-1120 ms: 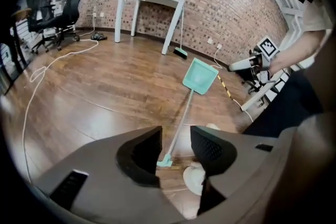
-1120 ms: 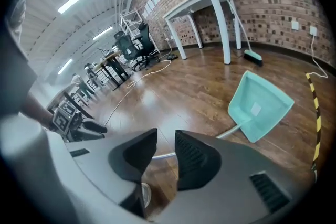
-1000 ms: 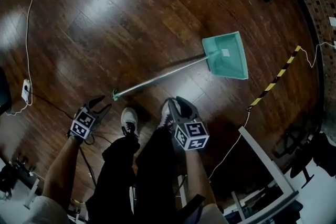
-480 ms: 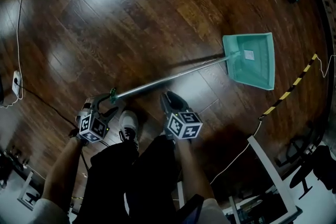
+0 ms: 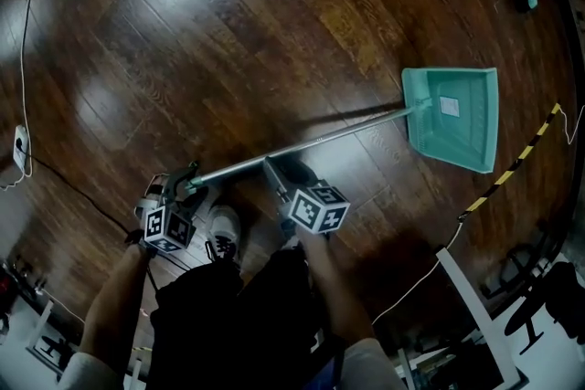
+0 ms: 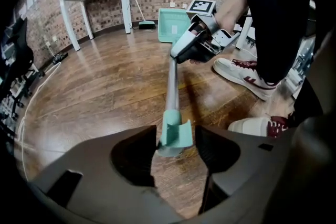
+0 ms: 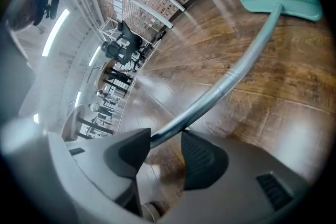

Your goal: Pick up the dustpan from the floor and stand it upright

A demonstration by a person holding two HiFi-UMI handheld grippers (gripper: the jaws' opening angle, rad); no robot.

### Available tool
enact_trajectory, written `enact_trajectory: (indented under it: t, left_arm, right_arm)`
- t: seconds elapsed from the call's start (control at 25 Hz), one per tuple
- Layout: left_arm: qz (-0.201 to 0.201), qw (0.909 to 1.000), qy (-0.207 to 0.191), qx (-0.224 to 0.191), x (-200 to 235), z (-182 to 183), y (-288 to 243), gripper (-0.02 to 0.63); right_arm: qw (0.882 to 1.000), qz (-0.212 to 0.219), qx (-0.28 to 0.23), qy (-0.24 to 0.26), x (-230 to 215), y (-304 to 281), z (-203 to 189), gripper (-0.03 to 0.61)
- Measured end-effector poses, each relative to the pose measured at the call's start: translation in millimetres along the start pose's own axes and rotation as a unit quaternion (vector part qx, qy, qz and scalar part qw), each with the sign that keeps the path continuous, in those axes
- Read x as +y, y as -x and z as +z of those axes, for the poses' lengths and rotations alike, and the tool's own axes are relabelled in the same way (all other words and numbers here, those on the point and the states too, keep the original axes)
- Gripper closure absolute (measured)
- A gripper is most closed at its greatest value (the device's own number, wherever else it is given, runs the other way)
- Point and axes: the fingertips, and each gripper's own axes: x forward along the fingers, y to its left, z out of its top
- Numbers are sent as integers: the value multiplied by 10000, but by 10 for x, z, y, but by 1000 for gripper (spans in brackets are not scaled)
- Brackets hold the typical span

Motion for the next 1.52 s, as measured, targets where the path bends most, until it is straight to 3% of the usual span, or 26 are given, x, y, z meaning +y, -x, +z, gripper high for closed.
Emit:
enact_trajectory:
  t: [0.08,0.24,0.32,0.48,0.72,1.04,1.32,1.52]
  left_arm:
    - [199,9996,-144,150,61,-91,-19,459]
    - [252,9992,-278,122,183,116,67,462]
    - [286,9991,-319,60,233,186,177,463]
    - [256,9995,-202,36,218,421,505,465]
    - [201,9994,-205,-196,48,1084,1195,463]
    - [308,9991,-81,-282,-59,2113,1986,463]
    - [392,9987,159,-268,-190,3188,2446,462]
    - [242,9987,234,-394,-298,3958,2591,466]
  right_arm:
    - [10000,61,-16,-65,4,-12,-5,390]
    - [9990,-6,-268,-360,42,51,64,435]
    - [9974,-94,-523,-477,121,155,135,494]
    - [9923,-293,-1091,-505,305,612,323,505]
    - [9896,-814,-1163,-232,656,1575,439,504]
    - [9835,-1008,-1414,505,1263,2642,895,503]
    - [9658,-1339,-1959,1042,1721,3381,1330,503]
    - [9503,-1736,-2391,982,1761,4023,1632,503]
